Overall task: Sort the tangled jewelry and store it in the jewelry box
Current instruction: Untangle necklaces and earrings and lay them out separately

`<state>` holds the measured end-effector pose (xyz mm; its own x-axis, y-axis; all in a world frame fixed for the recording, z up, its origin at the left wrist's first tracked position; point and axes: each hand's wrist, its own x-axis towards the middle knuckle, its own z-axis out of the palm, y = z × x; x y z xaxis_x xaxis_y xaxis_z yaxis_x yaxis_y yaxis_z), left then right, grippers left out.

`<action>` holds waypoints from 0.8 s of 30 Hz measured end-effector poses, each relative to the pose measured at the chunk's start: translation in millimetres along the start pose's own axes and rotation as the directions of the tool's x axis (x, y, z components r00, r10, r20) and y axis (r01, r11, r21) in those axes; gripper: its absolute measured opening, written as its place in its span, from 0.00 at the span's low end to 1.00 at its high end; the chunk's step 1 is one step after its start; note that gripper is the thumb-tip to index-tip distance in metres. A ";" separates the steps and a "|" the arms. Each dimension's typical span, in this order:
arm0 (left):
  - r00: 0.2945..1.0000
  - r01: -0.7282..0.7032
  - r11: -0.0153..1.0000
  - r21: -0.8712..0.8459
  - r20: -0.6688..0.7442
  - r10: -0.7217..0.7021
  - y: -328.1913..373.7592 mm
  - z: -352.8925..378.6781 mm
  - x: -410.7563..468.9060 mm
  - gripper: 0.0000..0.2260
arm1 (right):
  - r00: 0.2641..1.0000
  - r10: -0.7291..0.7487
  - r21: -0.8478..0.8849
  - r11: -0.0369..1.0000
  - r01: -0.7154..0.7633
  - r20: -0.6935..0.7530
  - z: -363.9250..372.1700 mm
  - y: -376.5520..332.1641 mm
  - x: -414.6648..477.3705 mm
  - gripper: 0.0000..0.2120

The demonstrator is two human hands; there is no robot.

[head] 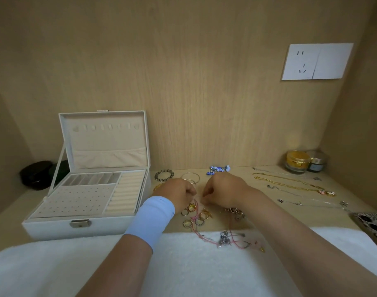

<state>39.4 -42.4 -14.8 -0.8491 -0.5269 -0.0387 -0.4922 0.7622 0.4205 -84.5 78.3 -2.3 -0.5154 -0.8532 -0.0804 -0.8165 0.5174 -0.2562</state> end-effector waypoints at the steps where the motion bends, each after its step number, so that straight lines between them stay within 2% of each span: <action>1: 1.000 0.007 1.000 0.008 0.015 -0.007 0.2 -0.2 1.3 0.12 | 1.000 -0.010 0.007 1.000 0.010 0.006 1.5 -1.9 2.2 0.06; 5: 1.000 -0.001 1.000 -0.009 0.003 0.001 -3.5 1.0 2.8 0.11 | 0.998 -0.051 -0.055 0.997 0.049 -0.034 4.9 -4.9 8.2 0.05; 7: 1.000 -0.004 0.999 -0.032 -0.020 0.004 -5.5 2.1 3.6 0.12 | 0.997 -0.073 -0.116 0.991 0.071 -0.012 6.6 -5.3 8.3 0.08; 9: 0.999 -0.022 0.996 -0.090 -0.052 0.017 -5.7 3.0 4.6 0.12 | 0.997 -0.079 -0.084 0.993 0.078 -0.003 5.5 -2.9 6.2 0.13; 12: 0.997 -0.076 0.957 -0.280 -0.043 0.066 -1.5 -1.0 4.1 0.12 | 0.994 -0.079 0.244 0.965 0.094 -0.072 -9.5 3.1 -1.1 0.13; 14: 0.993 -0.095 0.899 -0.427 0.025 0.116 4.1 -7.1 2.4 0.10 | 0.997 -0.067 0.521 0.850 0.082 -0.048 -22.0 3.5 -10.9 0.09; 16: 0.987 -0.104 0.860 -0.500 0.056 0.151 11.5 -15.4 0.5 0.06 | 0.996 -0.086 0.716 0.695 0.065 -0.008 -32.6 2.7 -20.2 0.09; 18: 0.983 -0.121 0.819 -0.561 0.046 0.176 20.1 -24.2 -2.4 0.04 | 0.994 -0.098 0.786 0.612 0.091 -0.039 -40.7 3.1 -27.3 0.09; 20: 0.980 -0.124 0.783 -0.609 0.049 0.194 27.4 -33.1 -7.4 0.05 | 0.993 -0.086 0.804 0.583 0.116 -0.081 -45.6 4.2 -32.4 0.08; 24: 0.970 -0.160 0.811 -0.563 0.062 0.235 38.2 -47.9 -24.4 0.00 | 0.992 -0.080 0.832 0.540 0.128 -0.100 -51.4 6.5 -44.5 0.07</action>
<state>50.5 -18.4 45.6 -0.9510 -0.3090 0.0050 -0.1549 0.4904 0.8576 -80.3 123.0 49.1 -0.4717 -0.8810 0.0373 -0.2900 0.1151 -0.9501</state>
